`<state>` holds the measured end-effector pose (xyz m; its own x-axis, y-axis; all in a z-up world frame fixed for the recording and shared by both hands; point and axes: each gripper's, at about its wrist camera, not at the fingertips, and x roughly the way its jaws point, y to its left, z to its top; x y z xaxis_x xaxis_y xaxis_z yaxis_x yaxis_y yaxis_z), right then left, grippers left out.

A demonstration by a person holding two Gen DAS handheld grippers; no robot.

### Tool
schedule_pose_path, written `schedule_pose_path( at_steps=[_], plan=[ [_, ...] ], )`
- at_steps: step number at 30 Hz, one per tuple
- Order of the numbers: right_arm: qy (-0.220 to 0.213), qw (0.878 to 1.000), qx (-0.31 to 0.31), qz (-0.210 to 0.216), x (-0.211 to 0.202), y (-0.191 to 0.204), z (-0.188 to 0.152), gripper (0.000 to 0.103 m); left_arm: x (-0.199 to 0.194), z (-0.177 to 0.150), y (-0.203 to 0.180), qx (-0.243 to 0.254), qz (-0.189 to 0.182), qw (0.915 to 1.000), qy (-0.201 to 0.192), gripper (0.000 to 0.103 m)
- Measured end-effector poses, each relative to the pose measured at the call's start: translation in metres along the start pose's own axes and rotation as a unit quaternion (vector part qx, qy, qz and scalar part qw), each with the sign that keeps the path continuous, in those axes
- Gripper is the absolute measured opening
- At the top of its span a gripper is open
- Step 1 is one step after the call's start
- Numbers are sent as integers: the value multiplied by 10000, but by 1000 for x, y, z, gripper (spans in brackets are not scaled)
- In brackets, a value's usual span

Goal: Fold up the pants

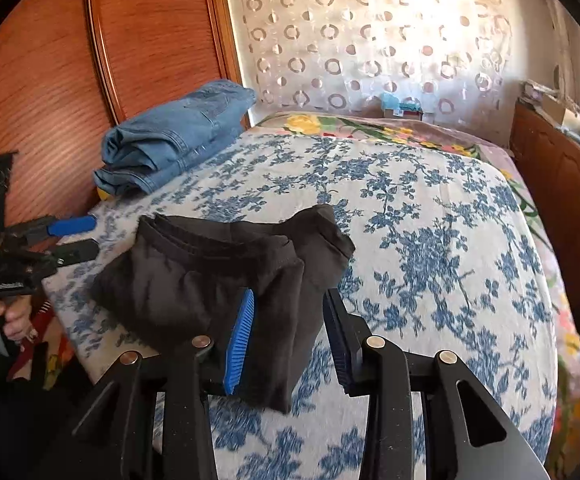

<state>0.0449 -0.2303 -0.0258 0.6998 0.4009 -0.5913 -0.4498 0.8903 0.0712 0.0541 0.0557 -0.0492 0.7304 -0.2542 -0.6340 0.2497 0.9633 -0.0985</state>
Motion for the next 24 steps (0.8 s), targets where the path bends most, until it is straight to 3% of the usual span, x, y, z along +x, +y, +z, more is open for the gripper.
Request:
schedule_pose_path(
  at_steps=[6, 16, 17, 18, 19, 21, 24],
  plan=[
    [34, 9997, -167, 170, 23, 6, 17, 37, 17, 4, -3, 115, -131, 9998, 112, 68],
    [466, 9979, -381, 244, 64, 3, 29, 37, 59, 6, 5, 98, -382, 9978, 526, 46],
    [475, 9978, -390, 267, 65, 3, 30, 32, 59, 7, 6, 81, -397, 9979, 515, 44],
    [448, 9978, -388, 290, 63, 2, 31, 18, 58, 7, 5, 94, -404, 9979, 494, 39],
    [412, 9979, -372, 319, 62, 1, 32, 15, 57, 7, 5, 112, -413, 9979, 476, 35],
    [312, 9982, -353, 373, 57, -1, 35, 10, 54, 9, 3, 140, -420, 9982, 406, 25],
    [20, 9986, -294, 430, 43, -3, 38, 9, 42, 15, 1, 124, -452, 9987, 195, 18]
  ],
)
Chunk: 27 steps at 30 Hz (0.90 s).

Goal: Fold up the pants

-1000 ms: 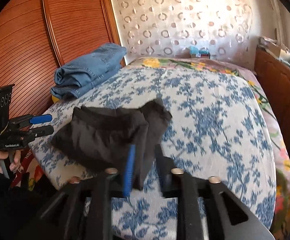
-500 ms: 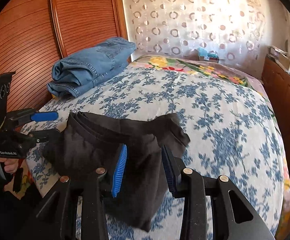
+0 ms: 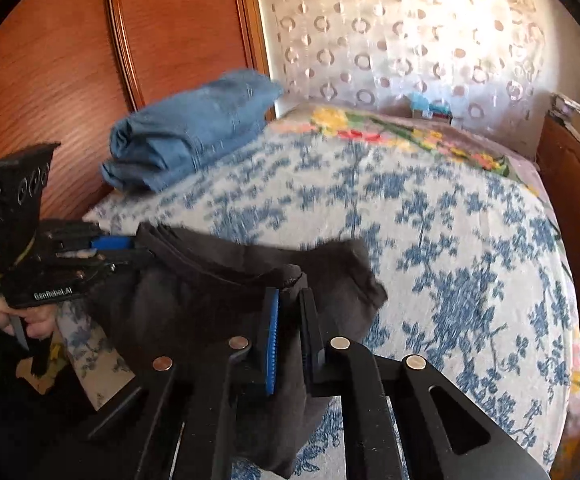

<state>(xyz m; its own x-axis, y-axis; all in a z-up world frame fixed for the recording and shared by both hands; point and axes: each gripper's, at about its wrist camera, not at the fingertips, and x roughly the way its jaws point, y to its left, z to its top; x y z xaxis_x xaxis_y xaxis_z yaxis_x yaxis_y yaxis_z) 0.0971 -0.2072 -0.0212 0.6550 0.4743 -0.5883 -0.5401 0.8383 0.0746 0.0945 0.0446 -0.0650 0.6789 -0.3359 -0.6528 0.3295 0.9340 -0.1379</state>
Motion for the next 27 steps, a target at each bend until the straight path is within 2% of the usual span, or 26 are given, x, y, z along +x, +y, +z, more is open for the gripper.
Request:
schedule_pose_path(
  at_steps=[3, 7, 13, 16, 19, 20, 21, 23, 24, 26, 27],
  plan=[
    [-242, 9996, 62, -122, -7, -1, 3, 9, -7, 10, 5, -200, 10, 9997, -149, 17],
    [-308, 9989, 66, -345, 2, 0, 7, 9, -2, 23, 10, -230, 214, 9993, -208, 17],
    [-171, 9982, 64, -576, 34, -1, 12, 9, 19, 30, 17, -198, 531, 9984, -76, 17],
    [-43, 9976, 50, -683, 44, 1, 12, 9, 24, 27, 21, -247, 576, 9980, -6, 17],
    [-32, 9975, 141, -694, 42, 1, 12, 19, 22, 24, 22, -294, 540, 9981, 13, 20],
    [-42, 9970, 180, -746, 39, 1, 12, 27, 21, 24, 23, -327, 514, 9981, 47, 30],
    [-63, 9968, 212, -774, 35, 0, 10, 35, 20, 24, 24, -360, 524, 9980, 52, 48],
    [-84, 9972, 220, -711, 29, 0, 7, 46, 16, 23, 24, -393, 504, 9980, -16, 61],
    [-63, 9972, 210, -711, 26, 1, 4, 48, 15, 22, 23, -406, 447, 9982, -23, 73],
    [-59, 9969, 208, -757, 20, 1, -4, 49, 13, 20, 20, -429, 386, 9983, -22, 80],
    [-65, 9970, 217, -744, 17, 2, -8, 49, 13, 18, 18, -404, 377, 9985, -17, 80]
  ],
)
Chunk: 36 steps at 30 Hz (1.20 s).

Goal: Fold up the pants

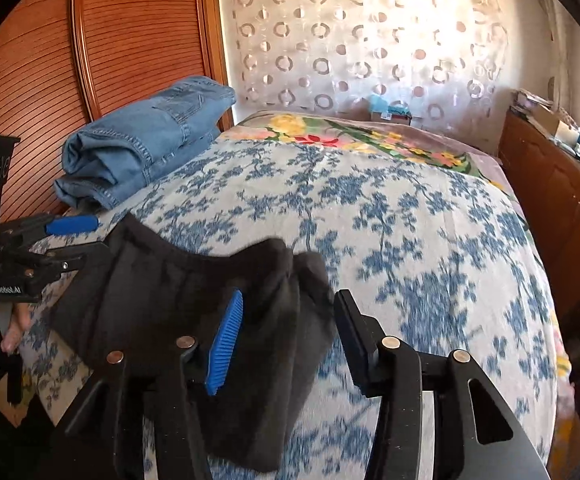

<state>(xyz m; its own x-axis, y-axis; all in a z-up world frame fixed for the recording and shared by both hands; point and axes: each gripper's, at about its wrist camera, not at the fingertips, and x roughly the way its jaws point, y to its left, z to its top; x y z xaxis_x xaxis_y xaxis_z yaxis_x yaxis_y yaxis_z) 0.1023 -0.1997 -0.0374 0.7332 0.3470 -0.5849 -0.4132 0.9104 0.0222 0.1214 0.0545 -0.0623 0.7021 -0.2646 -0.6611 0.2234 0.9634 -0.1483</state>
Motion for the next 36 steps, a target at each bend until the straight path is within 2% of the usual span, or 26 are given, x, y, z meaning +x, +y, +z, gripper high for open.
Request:
schedule_pose_path(
  at_steps=[5, 11, 13, 16, 18, 20, 26, 29, 36],
  plan=[
    [74, 9998, 31, 197, -14, 3, -20, 49, 7, -9, -5, 125, 89, 9998, 146, 80],
    [131, 9999, -56, -67, -27, 8, -33, 49, 21, -18, -3, 225, 228, 9985, 446, 80],
    [221, 9997, 56, 24, -29, 6, -35, 49, 23, -19, -2, 214, 218, 9983, 500, 80],
    [244, 9993, 164, 235, -34, 4, -37, 35, 24, -20, -3, 234, 202, 9982, 516, 80],
    [325, 9982, 189, 459, -34, 4, -38, 16, 25, -20, -2, 216, 180, 9981, 540, 80],
    [338, 9978, 155, 542, -33, 4, -38, 8, 25, -21, -1, 195, 161, 9983, 528, 80],
    [270, 9982, 372, 388, -39, -10, -44, 7, 25, -22, -1, 203, 182, 9983, 506, 80],
    [180, 9981, 429, 397, -40, -14, -43, 16, 25, -22, -2, 235, 217, 9982, 512, 80],
    [55, 9993, 196, 322, -27, -8, -15, 18, 26, -22, -4, 284, 261, 9979, 528, 80]
  ],
)
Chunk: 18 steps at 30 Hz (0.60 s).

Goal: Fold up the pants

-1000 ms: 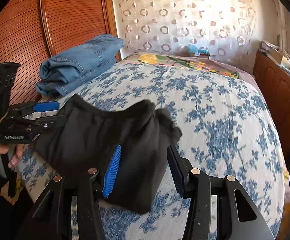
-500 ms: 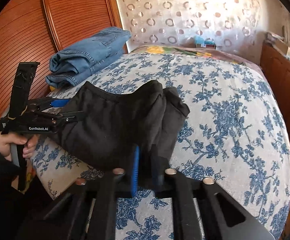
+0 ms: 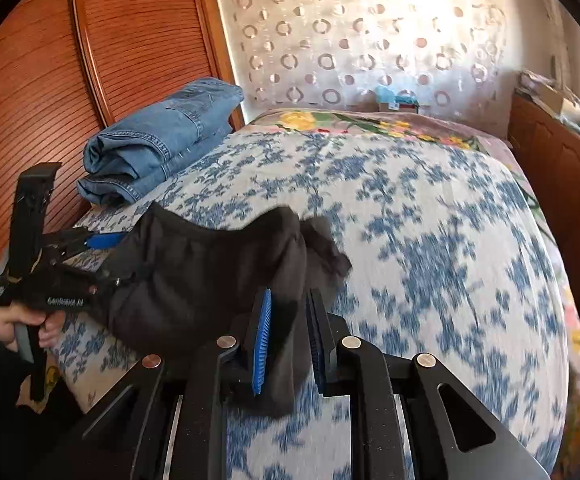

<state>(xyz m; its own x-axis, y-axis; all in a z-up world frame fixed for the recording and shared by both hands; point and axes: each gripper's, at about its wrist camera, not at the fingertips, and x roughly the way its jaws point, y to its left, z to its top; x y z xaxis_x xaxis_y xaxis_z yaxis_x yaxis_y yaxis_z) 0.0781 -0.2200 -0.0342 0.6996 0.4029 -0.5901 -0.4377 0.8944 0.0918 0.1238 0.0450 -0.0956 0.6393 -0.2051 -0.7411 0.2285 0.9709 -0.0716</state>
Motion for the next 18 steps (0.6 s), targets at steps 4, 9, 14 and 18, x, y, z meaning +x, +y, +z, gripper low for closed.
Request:
schedule_pose_path(
  at_steps=[4, 9, 14, 18],
  plan=[
    [98, 9995, -302, 17, 21, 7, 16, 18, 0, 0, 1, 18, 3, 10000, 2, 80],
    [198, 9981, -571, -110, 47, 14, 31, 12, 0, 0, 0, 9, -10, 10000, 0, 80],
    [310, 9988, -345, -153, 69, -3, 41, 12, 0, 0, 1, 7, -27, 10000, 0, 81],
    [377, 9991, -213, 5, 71, -9, 39, 19, 1, 0, -1, 81, 7, 10000, 34, 82]
  ],
)
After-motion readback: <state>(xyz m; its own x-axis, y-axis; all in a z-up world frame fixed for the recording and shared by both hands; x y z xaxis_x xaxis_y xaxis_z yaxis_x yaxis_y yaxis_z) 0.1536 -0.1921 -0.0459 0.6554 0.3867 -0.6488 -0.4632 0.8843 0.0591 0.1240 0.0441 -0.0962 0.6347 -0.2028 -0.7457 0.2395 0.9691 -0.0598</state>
